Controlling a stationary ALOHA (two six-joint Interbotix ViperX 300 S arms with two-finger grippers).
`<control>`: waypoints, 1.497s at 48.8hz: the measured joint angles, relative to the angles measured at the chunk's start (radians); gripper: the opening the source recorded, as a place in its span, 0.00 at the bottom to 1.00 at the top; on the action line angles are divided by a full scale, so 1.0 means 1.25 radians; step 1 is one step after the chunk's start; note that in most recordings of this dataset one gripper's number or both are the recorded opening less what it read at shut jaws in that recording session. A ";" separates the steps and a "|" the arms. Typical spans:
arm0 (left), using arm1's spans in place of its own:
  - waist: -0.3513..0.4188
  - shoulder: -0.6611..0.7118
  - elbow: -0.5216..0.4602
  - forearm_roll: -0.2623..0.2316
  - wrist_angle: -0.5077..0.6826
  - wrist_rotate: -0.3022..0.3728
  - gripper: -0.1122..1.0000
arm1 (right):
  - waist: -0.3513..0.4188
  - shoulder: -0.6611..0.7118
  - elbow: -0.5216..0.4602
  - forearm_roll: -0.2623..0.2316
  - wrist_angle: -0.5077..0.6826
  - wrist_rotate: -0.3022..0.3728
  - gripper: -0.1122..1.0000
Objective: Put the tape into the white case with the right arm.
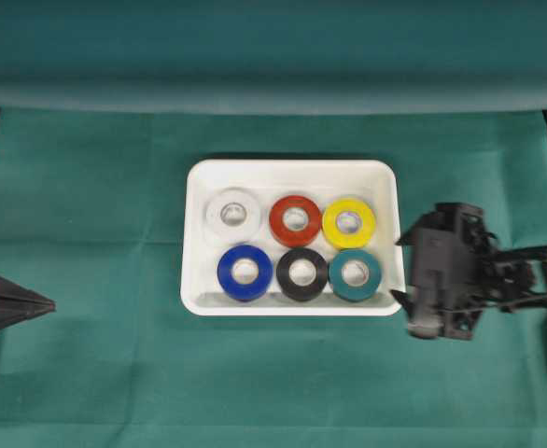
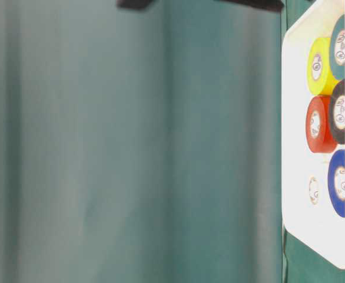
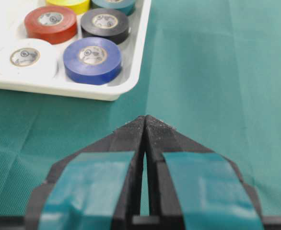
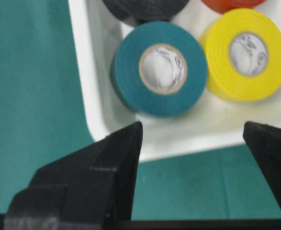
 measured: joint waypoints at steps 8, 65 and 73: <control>-0.001 0.000 0.000 0.000 0.000 0.000 0.10 | 0.000 -0.136 0.087 0.002 -0.040 0.000 0.75; 0.005 0.001 0.000 0.000 0.000 0.000 0.10 | 0.055 -0.507 0.319 0.004 -0.279 0.063 0.74; 0.005 0.000 0.000 0.001 0.001 0.000 0.10 | 0.139 -0.484 0.318 0.001 -0.276 0.063 0.74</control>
